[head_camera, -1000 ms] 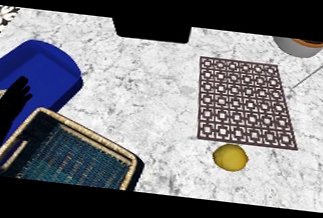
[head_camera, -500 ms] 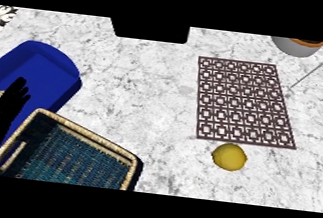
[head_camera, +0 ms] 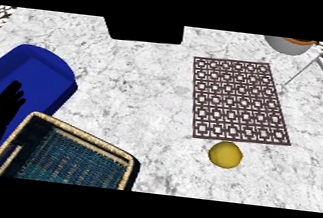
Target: Pick the croissant from the placemat and place it in the tiered shelf
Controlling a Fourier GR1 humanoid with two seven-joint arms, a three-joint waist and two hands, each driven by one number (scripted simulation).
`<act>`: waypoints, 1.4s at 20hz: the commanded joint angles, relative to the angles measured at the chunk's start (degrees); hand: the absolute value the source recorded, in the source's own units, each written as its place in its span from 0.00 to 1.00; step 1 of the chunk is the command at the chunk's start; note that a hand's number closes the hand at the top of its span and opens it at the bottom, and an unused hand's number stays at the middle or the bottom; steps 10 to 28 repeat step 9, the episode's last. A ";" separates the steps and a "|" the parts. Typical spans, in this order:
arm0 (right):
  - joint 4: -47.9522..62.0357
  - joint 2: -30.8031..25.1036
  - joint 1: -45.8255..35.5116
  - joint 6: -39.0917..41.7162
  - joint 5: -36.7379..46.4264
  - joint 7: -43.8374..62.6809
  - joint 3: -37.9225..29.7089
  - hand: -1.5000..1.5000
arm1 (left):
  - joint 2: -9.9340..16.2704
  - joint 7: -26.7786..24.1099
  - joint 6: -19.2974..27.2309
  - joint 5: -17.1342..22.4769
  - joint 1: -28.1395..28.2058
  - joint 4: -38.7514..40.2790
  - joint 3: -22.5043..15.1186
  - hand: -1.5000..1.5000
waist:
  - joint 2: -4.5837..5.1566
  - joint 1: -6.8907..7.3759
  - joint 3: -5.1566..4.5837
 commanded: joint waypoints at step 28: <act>-16.10 -5.47 -5.64 32.09 -4.06 6.08 -8.52 0.00 | 0.47 0.57 0.50 0.94 3.76 0.39 2.03 0.50 | -1.74 -4.03 -0.77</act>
